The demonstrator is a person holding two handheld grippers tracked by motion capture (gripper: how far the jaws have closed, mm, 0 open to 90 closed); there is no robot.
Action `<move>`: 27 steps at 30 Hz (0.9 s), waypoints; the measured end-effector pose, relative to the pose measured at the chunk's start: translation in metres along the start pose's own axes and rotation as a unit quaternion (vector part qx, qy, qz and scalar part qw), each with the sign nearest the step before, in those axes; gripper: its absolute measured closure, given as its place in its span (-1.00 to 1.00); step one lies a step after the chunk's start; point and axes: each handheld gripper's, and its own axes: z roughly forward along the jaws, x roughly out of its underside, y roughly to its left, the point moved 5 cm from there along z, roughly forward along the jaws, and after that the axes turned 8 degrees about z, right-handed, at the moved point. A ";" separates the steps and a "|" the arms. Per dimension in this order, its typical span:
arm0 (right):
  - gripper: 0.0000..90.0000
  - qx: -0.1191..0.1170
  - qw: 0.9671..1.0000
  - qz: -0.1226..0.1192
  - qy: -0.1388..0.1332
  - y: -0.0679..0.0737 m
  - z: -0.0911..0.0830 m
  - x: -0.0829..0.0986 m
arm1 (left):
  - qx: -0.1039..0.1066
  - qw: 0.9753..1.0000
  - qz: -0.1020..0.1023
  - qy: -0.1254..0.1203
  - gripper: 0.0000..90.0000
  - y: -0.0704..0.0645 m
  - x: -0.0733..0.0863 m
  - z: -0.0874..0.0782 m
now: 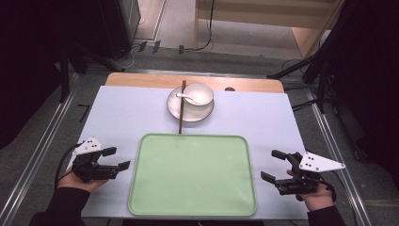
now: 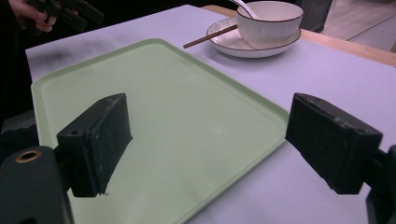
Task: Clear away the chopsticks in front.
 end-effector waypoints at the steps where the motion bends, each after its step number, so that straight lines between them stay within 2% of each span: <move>1: -0.67 0.000 1.000 0.000 0.000 0.000 0.000 0.000 | 0.004 1.000 0.003 -0.002 -0.50 0.000 0.000 0.000; 6: -0.67 -0.002 1.000 0.000 0.000 0.000 0.000 0.000 | -0.008 1.000 0.000 -0.013 -0.49 0.001 -0.003 -0.002; 9: -0.67 -0.001 1.000 0.000 0.000 0.000 0.000 0.000 | -0.007 1.000 -0.008 -0.013 -0.49 0.002 -0.002 -0.001; 12: -0.67 -0.001 1.000 0.000 0.001 0.000 0.000 0.000 | -0.006 0.999 -0.031 -0.006 -0.50 0.002 -0.002 0.001; 14: -0.67 -0.001 1.000 0.000 0.001 0.000 0.000 0.000 | -0.006 0.999 -0.035 -0.006 -0.49 0.003 -0.003 0.000; 16: -0.67 0.001 1.000 0.002 0.001 0.000 0.000 0.001 | -0.004 0.999 -0.032 -0.013 -0.41 0.001 -0.005 -0.001; 17: -0.67 0.001 1.000 0.000 0.000 0.000 -0.001 0.001 | -0.008 0.999 -0.036 -0.007 -0.35 0.001 -0.005 -0.001; 18: -0.67 0.001 1.000 0.000 0.000 0.000 -0.001 0.001 | -0.011 0.999 -0.038 0.004 -0.33 0.001 -0.007 0.000; 20: -0.67 0.002 1.000 0.002 0.001 0.000 0.000 0.001 | -0.010 0.999 -0.045 0.011 -0.37 0.001 -0.011 0.003; 23: -0.67 0.003 1.000 0.001 0.004 0.000 0.001 0.001 | -0.010 0.999 -0.047 0.013 -0.39 0.002 -0.020 0.009; 25: -0.67 0.004 1.000 0.001 0.004 -0.001 0.001 0.001 | -0.002 0.998 -0.054 0.010 -0.39 0.002 -0.030 0.013; 27: -0.67 0.004 1.000 0.001 0.004 -0.001 0.001 0.001 | -0.001 0.998 -0.056 0.011 -0.40 0.002 -0.032 0.015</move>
